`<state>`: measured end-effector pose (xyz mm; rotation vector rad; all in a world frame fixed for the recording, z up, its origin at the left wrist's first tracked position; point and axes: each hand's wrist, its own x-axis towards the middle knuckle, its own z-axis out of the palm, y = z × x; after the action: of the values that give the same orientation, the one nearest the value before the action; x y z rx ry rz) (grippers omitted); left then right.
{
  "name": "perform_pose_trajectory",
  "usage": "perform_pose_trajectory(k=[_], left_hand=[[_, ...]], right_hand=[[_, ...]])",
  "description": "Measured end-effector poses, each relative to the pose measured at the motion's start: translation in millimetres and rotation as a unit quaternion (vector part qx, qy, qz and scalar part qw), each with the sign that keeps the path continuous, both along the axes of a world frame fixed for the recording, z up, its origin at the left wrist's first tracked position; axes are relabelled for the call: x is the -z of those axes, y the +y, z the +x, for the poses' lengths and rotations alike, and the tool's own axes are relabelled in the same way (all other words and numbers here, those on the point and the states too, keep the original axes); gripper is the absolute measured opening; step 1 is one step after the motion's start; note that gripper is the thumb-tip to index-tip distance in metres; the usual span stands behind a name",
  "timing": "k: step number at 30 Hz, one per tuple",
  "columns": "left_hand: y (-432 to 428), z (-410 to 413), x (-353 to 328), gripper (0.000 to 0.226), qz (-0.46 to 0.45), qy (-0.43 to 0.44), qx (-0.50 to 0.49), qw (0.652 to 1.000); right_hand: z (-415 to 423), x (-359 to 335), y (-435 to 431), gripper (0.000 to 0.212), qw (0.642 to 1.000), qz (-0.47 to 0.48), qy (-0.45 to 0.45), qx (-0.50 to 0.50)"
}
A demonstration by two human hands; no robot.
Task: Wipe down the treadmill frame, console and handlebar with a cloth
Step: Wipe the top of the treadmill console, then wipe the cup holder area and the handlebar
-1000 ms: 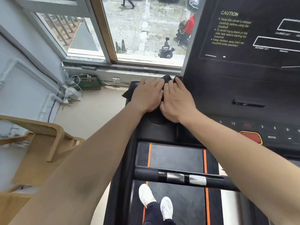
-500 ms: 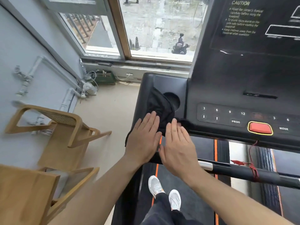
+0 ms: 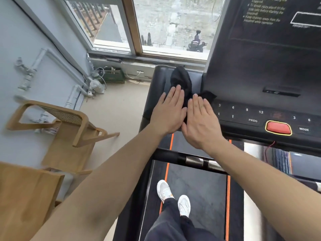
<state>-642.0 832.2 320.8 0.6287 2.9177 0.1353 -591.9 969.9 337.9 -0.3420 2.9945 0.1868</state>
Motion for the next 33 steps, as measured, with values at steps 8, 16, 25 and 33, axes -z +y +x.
perform_pose_trajectory(k=[8,16,25,33], left_hand=[[-64,70,14,0.063,0.006,0.079,0.036,0.996],[-60,67,16,0.074,0.000,0.098,-0.059,0.993],[-18,65,17,0.059,0.042,0.097,0.024,0.994],[-29,127,-45,0.025,0.164,0.032,-0.092,0.982]], right_hand=[[62,26,-26,0.071,0.994,-0.081,0.034,-0.068],[12,36,-21,0.056,0.978,-0.049,0.123,-0.160],[33,28,21,0.050,0.981,-0.014,0.139,-0.132],[82,-27,19,0.031,0.967,-0.246,-0.045,-0.041]])
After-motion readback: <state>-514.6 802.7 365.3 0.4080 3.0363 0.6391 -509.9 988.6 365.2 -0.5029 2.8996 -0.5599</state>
